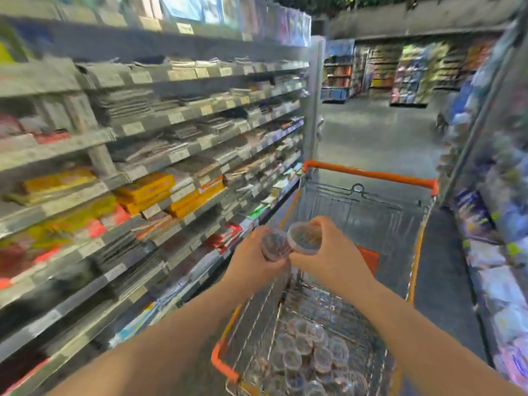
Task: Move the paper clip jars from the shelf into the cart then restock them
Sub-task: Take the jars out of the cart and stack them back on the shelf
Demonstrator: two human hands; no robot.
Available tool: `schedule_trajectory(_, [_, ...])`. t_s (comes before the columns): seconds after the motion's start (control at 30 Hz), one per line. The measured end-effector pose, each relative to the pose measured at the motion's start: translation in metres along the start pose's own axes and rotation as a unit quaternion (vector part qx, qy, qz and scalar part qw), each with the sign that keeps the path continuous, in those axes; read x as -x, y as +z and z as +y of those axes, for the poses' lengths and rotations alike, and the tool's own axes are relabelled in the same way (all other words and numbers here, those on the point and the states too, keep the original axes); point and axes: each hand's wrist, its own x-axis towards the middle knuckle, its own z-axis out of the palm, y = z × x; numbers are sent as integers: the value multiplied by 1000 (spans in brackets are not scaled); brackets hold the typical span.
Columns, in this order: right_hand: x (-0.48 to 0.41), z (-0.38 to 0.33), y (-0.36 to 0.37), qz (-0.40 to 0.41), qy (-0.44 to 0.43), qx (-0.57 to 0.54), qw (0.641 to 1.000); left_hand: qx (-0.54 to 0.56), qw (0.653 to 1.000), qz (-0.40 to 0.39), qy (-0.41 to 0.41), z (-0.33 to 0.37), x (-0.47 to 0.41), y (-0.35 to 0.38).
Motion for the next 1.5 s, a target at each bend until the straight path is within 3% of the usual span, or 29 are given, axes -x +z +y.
schedule_trajectory(0.2, [-38, -106, 5, 14, -102, -62, 993, -7, 994, 106, 18, 8, -12, -113])
schedule_trajectory(0.33, [-59, -184, 26, -3, -181, -93, 979, -27, 989, 145, -12, -8, -12, -205])
schedule_trajectory(0.87, [-153, -457, 193, -57, -373, -186, 907, -69, 933, 348, -67, -96, 28, -524])
schedule_trajectory(1.17, [-214, -600, 282, -99, -509, -215, 828, -103, 864, 484, -88, -127, 29, -645])
schedule_trajectory(1.5, [-228, -752, 378, -225, -596, -257, 727, -189, 772, 585, -160, -177, 65, -765])
